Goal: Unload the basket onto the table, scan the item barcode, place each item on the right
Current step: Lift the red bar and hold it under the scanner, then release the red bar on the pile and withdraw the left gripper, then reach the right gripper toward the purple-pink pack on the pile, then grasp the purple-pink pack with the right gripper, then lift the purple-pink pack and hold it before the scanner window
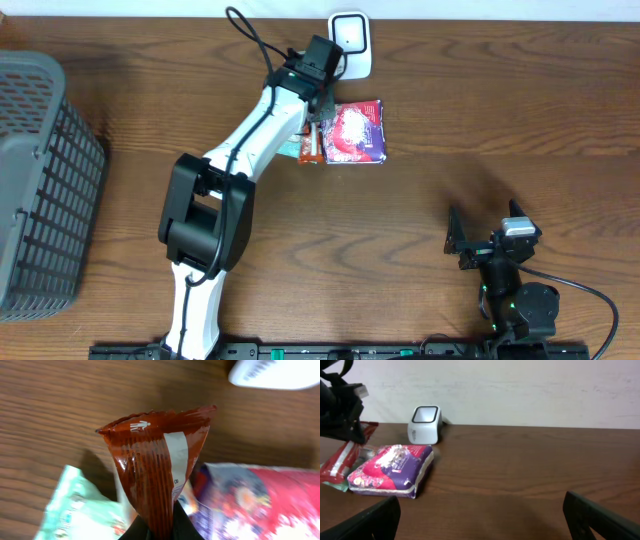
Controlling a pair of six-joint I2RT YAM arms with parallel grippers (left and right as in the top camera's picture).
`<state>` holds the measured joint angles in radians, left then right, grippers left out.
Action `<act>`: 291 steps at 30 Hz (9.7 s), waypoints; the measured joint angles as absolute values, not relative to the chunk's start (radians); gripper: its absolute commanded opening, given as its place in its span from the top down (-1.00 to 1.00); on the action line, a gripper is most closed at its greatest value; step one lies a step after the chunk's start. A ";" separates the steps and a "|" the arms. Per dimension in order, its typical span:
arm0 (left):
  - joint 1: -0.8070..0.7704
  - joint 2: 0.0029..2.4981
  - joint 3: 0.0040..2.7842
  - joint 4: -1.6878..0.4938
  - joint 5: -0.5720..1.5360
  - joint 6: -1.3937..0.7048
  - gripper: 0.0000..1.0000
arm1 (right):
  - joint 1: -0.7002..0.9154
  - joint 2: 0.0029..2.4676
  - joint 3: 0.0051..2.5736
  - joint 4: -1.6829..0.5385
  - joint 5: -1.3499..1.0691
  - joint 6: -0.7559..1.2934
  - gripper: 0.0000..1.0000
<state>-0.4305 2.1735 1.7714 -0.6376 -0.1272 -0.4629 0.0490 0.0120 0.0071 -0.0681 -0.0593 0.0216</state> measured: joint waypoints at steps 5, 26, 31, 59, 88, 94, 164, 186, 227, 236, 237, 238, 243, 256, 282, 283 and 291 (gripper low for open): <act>-0.415 2.173 1.771 -0.639 -0.119 -0.463 0.83 | 0.049 0.012 0.007 -0.068 -0.059 0.022 -0.99; -0.420 2.162 1.771 -0.673 0.081 -0.490 -0.01 | 0.049 0.012 0.007 -0.068 -0.059 0.022 -0.99; -0.403 2.136 1.771 -0.674 0.084 -0.492 -0.17 | 0.049 0.012 0.007 -0.068 -0.059 0.022 -0.99; 0.004 1.790 1.786 -0.958 -0.089 -0.473 -0.96 | 0.049 0.012 0.007 -0.068 -0.059 0.022 -0.98; 0.004 1.790 1.786 -0.960 -0.089 -0.473 -0.96 | 0.049 0.013 0.018 0.381 -0.407 0.146 -0.98; 0.004 1.790 1.786 -0.961 -0.089 -0.473 -0.96 | 0.049 0.116 0.218 0.111 -0.452 0.103 -0.98; 0.004 1.790 1.786 -0.961 -0.093 -0.473 -0.96 | 0.298 2.037 1.404 -0.525 -0.242 0.381 -0.08; 0.004 1.790 1.786 -0.961 -0.093 -0.473 -0.96 | 0.297 2.077 1.413 -0.500 -0.326 0.383 0.98; 0.004 1.790 1.786 -0.961 -0.093 -0.473 -0.96 | 0.510 1.832 1.443 -0.663 0.147 0.439 0.74; 0.004 1.790 1.786 -0.961 -0.093 -0.473 -0.96 | 0.470 1.832 1.406 -0.709 0.126 0.472 0.28; 0.004 1.790 1.786 -0.961 -0.093 -0.473 -0.96 | 0.463 1.832 1.402 -0.714 0.123 0.476 -0.01; 0.004 1.790 1.786 -0.961 -0.093 -0.473 -0.96 | 0.456 1.833 1.397 -0.715 0.122 0.478 -0.40; 0.004 1.790 1.786 -0.961 -0.093 -0.473 -0.96 | 0.428 1.832 1.370 -0.709 0.125 0.480 -0.81; 0.004 1.790 1.786 -0.961 -0.093 -0.473 -0.96 | 0.323 1.833 1.162 -0.383 -0.073 0.408 -0.78; 0.004 1.790 1.786 -0.961 -0.093 -0.473 -0.95 | 0.395 1.839 0.966 -0.088 -0.176 0.386 -0.08; 0.004 1.790 1.786 -0.961 -0.093 -0.473 -0.96 | 0.400 1.844 0.966 -0.078 -0.175 0.388 0.15; 0.004 1.790 1.786 -0.961 -0.093 -0.473 -0.96 | 0.407 1.874 0.968 -0.024 -0.175 0.437 0.97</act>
